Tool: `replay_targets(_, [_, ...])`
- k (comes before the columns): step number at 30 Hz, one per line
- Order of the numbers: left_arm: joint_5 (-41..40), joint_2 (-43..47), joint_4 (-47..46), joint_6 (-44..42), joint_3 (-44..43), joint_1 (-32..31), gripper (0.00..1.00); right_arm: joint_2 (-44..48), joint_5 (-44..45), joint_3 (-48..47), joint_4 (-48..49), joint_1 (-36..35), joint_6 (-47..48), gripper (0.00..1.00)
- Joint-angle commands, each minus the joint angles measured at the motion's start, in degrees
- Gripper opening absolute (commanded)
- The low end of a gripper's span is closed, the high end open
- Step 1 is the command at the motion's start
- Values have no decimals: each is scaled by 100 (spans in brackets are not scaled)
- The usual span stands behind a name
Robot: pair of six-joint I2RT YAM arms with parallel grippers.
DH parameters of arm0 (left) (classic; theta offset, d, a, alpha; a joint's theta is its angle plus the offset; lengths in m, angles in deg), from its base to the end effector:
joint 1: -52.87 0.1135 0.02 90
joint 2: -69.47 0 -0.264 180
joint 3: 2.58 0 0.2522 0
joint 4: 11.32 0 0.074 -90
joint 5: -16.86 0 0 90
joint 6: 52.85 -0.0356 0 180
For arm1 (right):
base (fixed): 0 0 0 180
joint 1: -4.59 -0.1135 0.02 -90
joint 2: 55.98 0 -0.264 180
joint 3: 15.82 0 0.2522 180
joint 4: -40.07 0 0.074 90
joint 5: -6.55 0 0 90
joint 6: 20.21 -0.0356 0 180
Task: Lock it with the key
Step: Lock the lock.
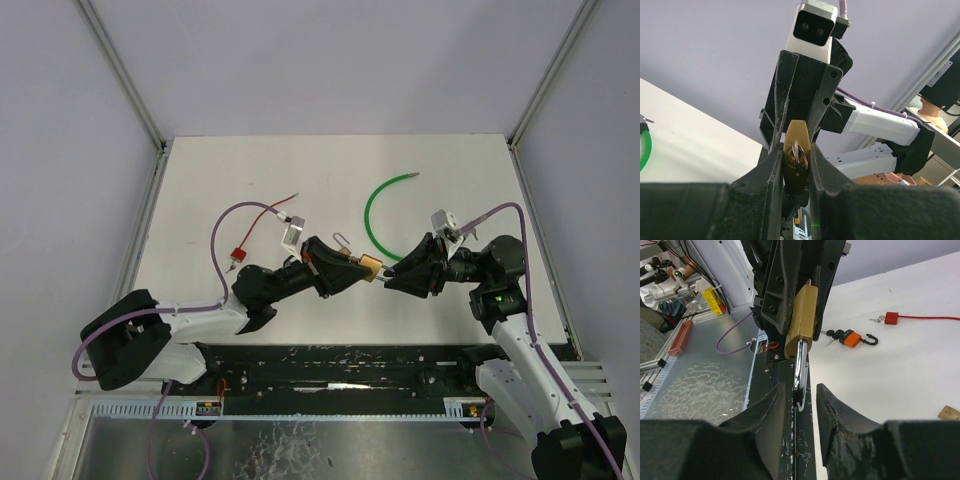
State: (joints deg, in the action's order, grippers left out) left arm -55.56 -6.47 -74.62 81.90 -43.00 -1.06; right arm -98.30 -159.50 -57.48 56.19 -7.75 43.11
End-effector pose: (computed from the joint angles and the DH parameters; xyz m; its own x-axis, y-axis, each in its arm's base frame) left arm 0.1424 -0.2138 0.2734 -0.4584 -0.5106 -0.7274 0.8522 -0.0200 -0.5229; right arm 0.1456 0.0672 0.3104 -0.2007 0.0669 -0.9774 -0.9794 0.0062 0.2016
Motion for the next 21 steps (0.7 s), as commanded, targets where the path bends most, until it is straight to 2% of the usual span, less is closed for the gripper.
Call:
replay_targets(1, [-185,-11,-328,-245,-252,-52,0,32,-35,26,438,-81,-184,35])
replay_targets(15, [-242,-7,-373,-394,-210,-58,0,-65,-176,36,588,-132,-177,8])
replay_targets(21, [-238,1,-373,-630,-171,-60,0,-81,-311,-13,597,-129,-131,0])
